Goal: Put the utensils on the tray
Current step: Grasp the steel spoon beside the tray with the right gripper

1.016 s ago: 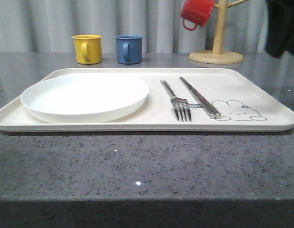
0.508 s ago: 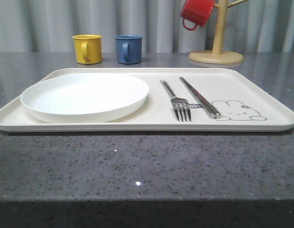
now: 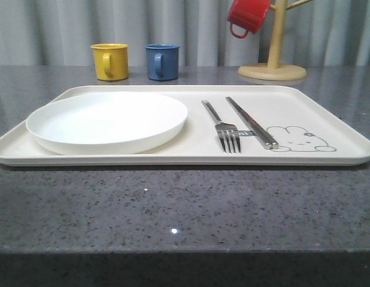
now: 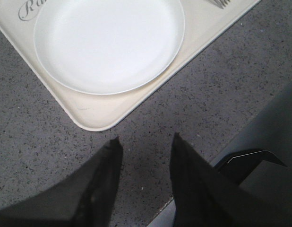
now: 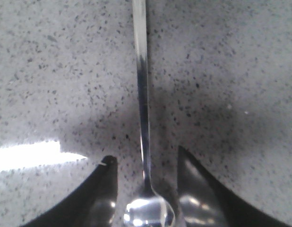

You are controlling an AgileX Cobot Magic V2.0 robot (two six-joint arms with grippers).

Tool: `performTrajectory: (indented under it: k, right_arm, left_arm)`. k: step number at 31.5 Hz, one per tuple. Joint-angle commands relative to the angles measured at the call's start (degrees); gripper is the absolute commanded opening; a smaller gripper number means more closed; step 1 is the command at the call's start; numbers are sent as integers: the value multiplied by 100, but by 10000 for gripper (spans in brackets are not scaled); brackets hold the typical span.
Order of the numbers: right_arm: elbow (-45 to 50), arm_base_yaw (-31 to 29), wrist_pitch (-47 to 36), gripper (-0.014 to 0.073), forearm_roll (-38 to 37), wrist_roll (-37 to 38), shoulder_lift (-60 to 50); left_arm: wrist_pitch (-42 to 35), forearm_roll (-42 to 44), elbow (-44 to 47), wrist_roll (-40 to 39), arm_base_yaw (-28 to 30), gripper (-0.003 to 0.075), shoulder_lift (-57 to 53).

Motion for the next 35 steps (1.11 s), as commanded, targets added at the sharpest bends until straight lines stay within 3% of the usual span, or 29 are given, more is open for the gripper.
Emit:
performTrajectory:
  k: [1, 15, 27, 35]
  right_arm:
    - [-171, -38, -275, 337, -55, -71, -42]
    - [-178, -38, -346, 329, -55, -71, 343]
    - [-385, -38, -92, 9, 102, -71, 332]
    - [-694, 334, 380, -20, 574, -162, 14]
  left_arm:
    - [-324, -2, -139, -48, -38, 250, -4]
    - [-324, -2, -139, -48, -38, 250, -4]
    - [-324, -2, -139, -48, -38, 249, -4]
    - [-324, -2, -139, -48, -38, 250, -4]
